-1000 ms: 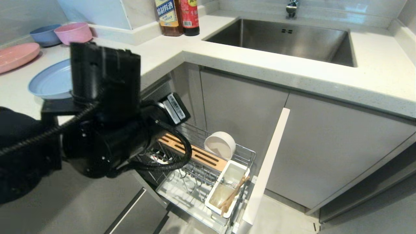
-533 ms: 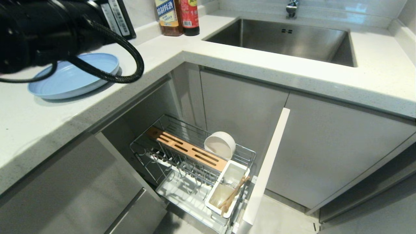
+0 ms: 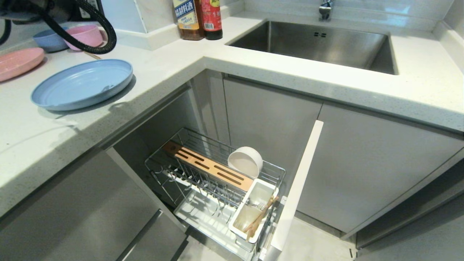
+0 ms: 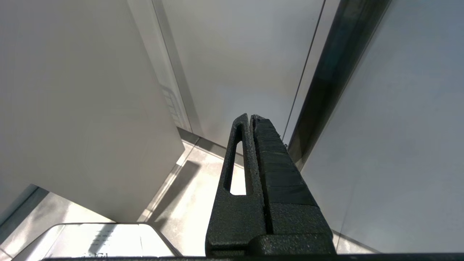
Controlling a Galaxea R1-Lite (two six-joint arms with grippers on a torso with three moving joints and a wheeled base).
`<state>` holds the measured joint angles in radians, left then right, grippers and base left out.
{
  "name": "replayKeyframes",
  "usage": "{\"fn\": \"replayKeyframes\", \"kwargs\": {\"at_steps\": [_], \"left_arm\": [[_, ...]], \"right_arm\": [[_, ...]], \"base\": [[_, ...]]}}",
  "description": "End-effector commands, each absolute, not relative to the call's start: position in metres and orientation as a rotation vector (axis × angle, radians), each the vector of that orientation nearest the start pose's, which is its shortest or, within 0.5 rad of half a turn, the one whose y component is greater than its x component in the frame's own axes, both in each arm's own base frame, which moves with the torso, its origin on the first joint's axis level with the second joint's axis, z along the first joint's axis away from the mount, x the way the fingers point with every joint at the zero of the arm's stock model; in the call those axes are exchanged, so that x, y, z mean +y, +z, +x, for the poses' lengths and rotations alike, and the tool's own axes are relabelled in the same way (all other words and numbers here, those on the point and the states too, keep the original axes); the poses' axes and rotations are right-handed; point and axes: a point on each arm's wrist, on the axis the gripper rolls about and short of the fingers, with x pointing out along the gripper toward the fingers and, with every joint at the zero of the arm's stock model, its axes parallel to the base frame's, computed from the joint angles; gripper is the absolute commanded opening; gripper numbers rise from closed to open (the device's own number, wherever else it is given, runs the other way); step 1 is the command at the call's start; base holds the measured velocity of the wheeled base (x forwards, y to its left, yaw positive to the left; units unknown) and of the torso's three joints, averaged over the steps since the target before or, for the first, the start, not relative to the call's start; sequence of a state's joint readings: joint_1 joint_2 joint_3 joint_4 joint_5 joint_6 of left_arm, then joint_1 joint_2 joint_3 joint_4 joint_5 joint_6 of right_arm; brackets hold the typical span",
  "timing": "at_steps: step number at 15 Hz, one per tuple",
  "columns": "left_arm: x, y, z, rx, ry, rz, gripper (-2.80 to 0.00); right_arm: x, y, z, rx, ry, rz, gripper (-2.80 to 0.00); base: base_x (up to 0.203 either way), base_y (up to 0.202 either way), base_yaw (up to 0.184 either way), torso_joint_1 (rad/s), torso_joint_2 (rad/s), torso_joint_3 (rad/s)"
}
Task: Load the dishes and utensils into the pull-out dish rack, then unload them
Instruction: Pick up the plate and place it in the cupboard
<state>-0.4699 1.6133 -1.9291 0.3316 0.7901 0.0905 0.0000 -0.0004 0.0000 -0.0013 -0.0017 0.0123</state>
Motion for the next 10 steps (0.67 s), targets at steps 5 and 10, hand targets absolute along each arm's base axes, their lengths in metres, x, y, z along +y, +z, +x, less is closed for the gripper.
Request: {"fn": "replayKeyframes", "kwargs": {"at_steps": [5,10], "left_arm": [[-0.092,0.397,0.249,0.179,0.453,0.104,-2.8],[-0.094,0.395,0.252,0.185,0.473,0.118,0.0]], "right_arm": [[0.0,0.075,-0.023,0.0,-0.002,0.012,-2.8],[0.0,0.075,-0.023,0.0,-0.002,0.012,-2.8]], "base": [[0.0,0.0,0.0,0.0,0.0,0.0],[0.0,0.0,0.0,0.0,0.0,0.0]]}}
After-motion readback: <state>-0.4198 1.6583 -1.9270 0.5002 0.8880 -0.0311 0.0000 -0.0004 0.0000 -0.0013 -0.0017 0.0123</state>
